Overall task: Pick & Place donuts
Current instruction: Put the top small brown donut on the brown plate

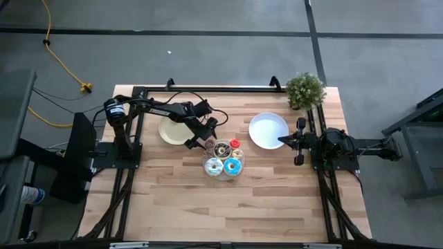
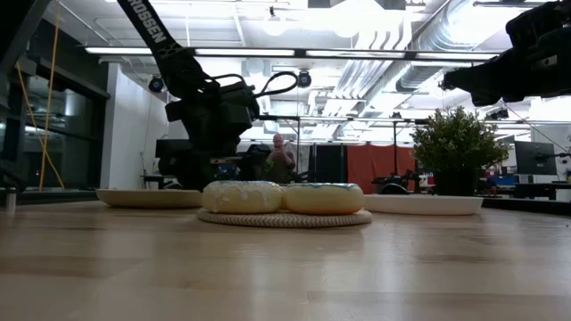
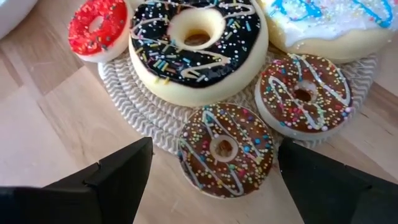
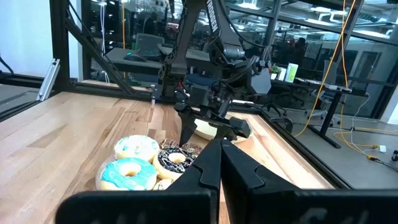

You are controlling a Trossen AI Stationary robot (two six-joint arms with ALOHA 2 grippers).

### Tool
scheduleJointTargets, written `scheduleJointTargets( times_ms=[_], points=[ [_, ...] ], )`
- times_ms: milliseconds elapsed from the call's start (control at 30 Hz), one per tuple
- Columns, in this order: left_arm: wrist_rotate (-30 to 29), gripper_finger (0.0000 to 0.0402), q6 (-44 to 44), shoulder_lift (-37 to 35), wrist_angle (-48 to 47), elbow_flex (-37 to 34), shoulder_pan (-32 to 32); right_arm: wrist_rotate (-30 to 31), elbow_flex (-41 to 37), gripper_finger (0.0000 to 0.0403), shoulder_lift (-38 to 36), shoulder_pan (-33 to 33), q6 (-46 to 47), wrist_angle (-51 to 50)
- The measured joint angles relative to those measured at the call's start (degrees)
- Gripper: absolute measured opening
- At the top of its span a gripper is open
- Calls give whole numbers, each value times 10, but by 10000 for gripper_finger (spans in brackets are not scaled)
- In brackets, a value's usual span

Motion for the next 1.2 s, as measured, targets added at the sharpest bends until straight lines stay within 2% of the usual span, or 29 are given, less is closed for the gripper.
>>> scheduleJointTargets(
  times_ms=[100, 367, 533, 867, 1067, 1200],
  points=[
    [1, 322, -10, 0, 0, 0, 0, 0, 0, 0, 0, 0, 0, 0],
    [10, 239, -17, 0, -3, 0, 0, 0, 0, 0, 0, 0, 0, 0],
    [10, 208, -29, 0, -2, 0, 0, 0, 0, 0, 0, 0, 0, 0],
    [5, 193, -60, -10, 5, 0, 0, 0, 0, 0, 0, 0, 0, 0],
    [-38, 193, -108, -60, 5, 0, 5, 0, 0, 0, 0, 0, 0, 0],
    [-82, 193, -187, -101, -3, 0, 19, 0, 0, 0, 0, 0, 0, 0]
  ],
)
